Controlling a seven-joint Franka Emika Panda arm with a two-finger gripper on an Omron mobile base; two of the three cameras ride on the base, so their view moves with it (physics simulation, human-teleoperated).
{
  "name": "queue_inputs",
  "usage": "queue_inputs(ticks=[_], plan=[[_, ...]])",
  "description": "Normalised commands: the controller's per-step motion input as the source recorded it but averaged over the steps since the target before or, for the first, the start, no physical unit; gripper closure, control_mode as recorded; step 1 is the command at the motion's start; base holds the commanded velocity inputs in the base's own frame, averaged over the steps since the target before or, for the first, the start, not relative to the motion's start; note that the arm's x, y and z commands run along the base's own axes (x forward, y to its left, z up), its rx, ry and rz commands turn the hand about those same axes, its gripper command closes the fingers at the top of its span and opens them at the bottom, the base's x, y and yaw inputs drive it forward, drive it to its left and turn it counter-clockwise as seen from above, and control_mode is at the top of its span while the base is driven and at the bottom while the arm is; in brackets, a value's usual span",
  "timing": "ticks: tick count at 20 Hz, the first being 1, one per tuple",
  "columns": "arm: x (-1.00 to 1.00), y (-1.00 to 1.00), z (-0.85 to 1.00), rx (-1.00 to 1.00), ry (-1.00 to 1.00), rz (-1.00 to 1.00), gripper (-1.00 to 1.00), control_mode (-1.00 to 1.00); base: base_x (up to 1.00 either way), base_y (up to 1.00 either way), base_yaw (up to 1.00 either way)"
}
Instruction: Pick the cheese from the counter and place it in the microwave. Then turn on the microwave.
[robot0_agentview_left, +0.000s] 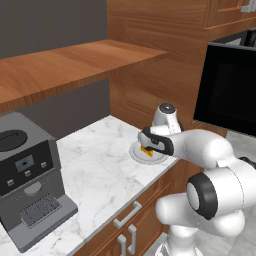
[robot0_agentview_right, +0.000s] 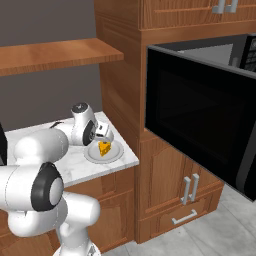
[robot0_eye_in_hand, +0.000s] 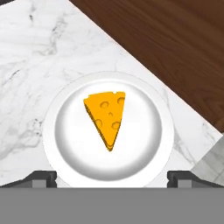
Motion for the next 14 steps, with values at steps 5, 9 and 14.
queue_inputs(ticks=[5,9,14], plan=[[0.03,0.0,-0.09,0.0,-0.04,0.0,-1.0,-1.0,0.0,0.0,0.0],[0.03,0.0,-0.07,0.0,-0.03,0.0,-1.0,-1.0,0.0,0.0,0.0],[0.07,0.0,-0.06,0.0,-0.01,0.0,-1.0,-1.0,0.0,0.0,0.0]])
